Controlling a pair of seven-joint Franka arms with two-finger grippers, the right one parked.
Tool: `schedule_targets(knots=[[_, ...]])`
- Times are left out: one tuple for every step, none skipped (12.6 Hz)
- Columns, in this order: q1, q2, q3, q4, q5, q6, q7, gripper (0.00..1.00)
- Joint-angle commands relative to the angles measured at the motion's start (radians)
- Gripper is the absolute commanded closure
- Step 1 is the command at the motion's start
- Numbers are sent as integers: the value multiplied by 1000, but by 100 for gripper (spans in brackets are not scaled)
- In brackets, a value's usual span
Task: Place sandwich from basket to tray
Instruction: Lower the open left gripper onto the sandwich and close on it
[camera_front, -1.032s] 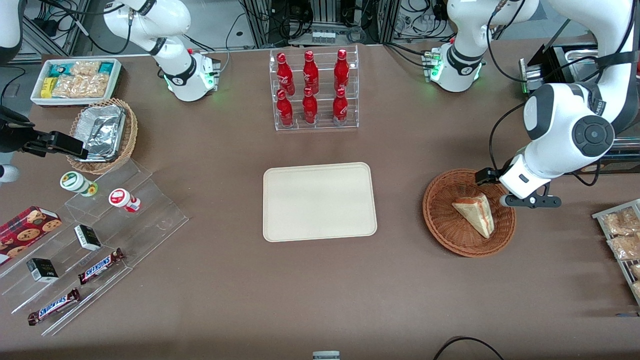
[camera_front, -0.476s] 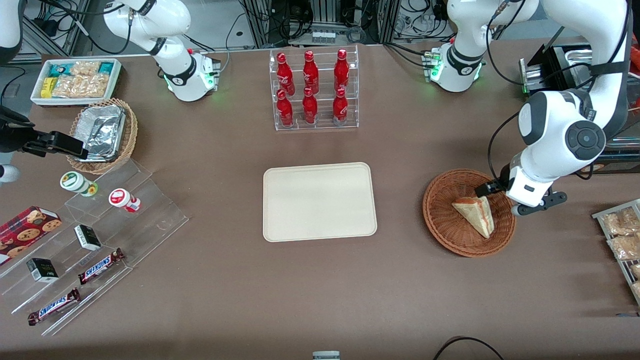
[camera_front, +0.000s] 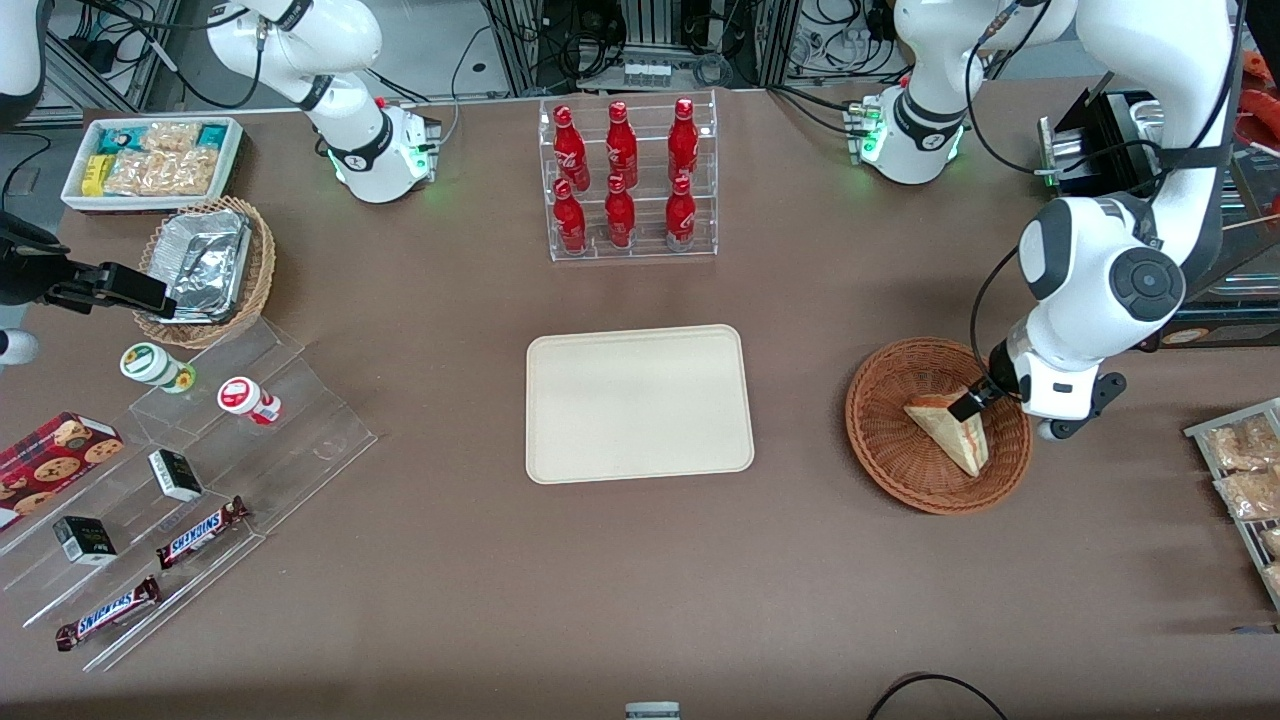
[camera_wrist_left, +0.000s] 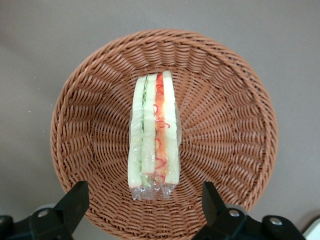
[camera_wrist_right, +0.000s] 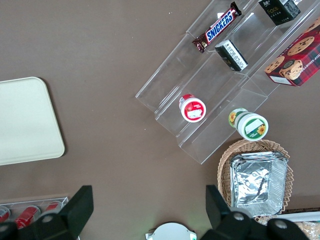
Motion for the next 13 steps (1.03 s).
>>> schedule_targets(knots=[[-1, 30, 0, -6, -10, 55, -51, 0], [-2, 42, 0, -6, -10, 74, -63, 0], [-2, 57, 0, -4, -10, 87, -66, 0], [-2, 76, 0, -3, -10, 108, -68, 0], [-2, 93, 0, 1, -12, 124, -74, 0], [-2, 111, 0, 4, -12, 127, -92, 0], [-2, 122, 0, 4, -12, 127, -97, 0], [-2, 125, 0, 2, -12, 127, -99, 0], [-2, 133, 0, 2, -12, 127, -97, 0], [-2, 139, 0, 4, -12, 125, -100, 4], [-2, 143, 0, 5, -12, 125, -122, 40], [-2, 144, 0, 5, -12, 122, -132, 78], [-2, 144, 0, 10, -10, 115, -132, 98]])
